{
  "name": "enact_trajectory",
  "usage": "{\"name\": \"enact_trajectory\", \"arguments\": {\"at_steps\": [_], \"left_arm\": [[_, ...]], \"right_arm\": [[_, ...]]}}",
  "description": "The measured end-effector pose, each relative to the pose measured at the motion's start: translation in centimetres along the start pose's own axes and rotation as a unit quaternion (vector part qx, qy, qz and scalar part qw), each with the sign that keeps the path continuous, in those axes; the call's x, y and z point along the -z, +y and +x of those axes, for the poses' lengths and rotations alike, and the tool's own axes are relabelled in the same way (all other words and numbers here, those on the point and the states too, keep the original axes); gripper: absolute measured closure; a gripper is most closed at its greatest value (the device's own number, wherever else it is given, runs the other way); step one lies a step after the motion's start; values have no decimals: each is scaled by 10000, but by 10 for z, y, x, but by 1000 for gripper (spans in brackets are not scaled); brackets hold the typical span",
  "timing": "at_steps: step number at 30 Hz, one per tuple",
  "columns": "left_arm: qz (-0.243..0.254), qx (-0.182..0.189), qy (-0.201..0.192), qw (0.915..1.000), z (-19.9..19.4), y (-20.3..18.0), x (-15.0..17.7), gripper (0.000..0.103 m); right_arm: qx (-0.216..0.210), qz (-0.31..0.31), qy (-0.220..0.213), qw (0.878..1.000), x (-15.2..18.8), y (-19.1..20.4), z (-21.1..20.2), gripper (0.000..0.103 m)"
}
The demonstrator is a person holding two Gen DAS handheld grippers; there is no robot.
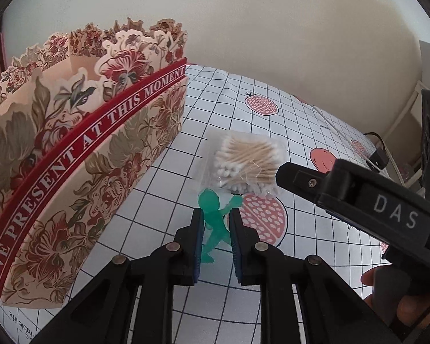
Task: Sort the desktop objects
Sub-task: 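Close the left tool on the green figurine, then close the right tool on the cotton swab bag and lift it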
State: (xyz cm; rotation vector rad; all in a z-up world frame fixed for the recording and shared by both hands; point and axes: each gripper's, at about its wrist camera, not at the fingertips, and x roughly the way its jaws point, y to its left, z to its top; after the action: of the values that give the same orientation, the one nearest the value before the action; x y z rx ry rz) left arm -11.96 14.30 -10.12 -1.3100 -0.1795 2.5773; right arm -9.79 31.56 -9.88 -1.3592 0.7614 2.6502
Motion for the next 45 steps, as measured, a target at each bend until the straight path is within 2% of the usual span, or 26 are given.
{"name": "enact_trajectory", "arguments": {"at_steps": [13, 20, 23, 26, 33, 40, 45], "left_arm": [[-816, -94, 131, 9965, 1, 33, -1, 84], [-1007, -100, 105, 9948, 0, 38, 0, 84], [-1027, -87, 109, 9946, 0, 39, 0, 84], [-1050, -70, 117, 9944, 0, 39, 1, 84], [-1006, -51, 133, 9948, 0, 39, 1, 84], [-925, -12, 158, 9956, 3, 38, -1, 84], [-801, -40, 155, 9967, 3, 35, 0, 84]], "right_arm": [[-282, 136, -104, 9995, -8, 21, 25, 19], [28, -27, -227, 9997, -11, 35, 32, 24], [266, -151, -279, 9991, -11, 41, 33, 29], [319, -208, -322, 9988, -10, 41, 32, 34], [183, -60, -347, 9992, -7, 33, 27, 51], [39, 108, -272, 9996, -3, 21, 18, 57], [53, 207, -249, 9995, -2, 17, 5, 65]]}}
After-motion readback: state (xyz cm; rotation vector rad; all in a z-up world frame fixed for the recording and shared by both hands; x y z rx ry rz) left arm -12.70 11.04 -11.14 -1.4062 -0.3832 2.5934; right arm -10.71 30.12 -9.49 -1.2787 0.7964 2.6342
